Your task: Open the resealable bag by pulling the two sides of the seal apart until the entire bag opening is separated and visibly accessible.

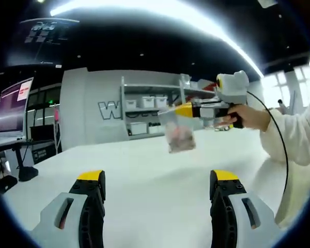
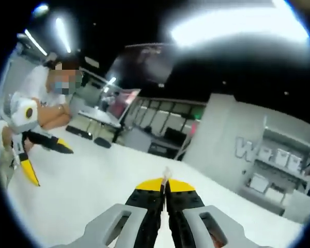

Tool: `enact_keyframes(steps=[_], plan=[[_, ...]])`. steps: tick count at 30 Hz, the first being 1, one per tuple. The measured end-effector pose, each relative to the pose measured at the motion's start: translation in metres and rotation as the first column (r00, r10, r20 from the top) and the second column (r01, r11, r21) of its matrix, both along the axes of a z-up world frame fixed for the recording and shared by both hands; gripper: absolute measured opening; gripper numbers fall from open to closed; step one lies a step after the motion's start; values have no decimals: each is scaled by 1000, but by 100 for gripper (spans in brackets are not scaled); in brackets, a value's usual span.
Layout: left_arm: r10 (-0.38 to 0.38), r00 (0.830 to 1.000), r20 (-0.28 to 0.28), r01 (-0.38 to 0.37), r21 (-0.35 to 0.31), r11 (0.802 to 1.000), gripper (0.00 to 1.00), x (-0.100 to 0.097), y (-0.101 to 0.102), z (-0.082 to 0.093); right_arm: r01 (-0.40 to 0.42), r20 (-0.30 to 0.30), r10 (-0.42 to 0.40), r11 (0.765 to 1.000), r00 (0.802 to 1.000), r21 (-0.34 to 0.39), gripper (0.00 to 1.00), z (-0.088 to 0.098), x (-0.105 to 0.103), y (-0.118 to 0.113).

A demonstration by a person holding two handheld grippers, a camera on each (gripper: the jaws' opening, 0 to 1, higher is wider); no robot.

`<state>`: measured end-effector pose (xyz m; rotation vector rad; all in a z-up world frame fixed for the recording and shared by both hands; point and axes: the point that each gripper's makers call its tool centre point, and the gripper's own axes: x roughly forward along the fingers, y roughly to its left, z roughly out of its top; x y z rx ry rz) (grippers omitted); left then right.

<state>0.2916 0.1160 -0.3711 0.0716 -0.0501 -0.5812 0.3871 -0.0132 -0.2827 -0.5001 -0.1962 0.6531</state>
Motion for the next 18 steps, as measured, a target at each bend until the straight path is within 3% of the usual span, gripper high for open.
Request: enact_keyframes(steps=[2,8,13,16,18], plan=[[1,1000,-5,-1,4,1000,82,0,0,-1,2,39,1,998,999,-65,0,-2,-3,2],[6,1000,-9,-6,5,1000,82,-2,2,-2,2,76,7,993,997,-116,0,-4,-8,8],[13,1000,-14,-13,6,1000,82,-3,5,-3,48,194,-2,971,981,-234,0,0,-14,9],[18,1000,-14,-18,4,1000,82,-3,6,-3,60,228,2,963,974,-264,0,1,-19,11],[19,1000,-18,-19,2,1000,82,-3,7,-4,99,292,0,941,956,-323,0,3,-22,10]])
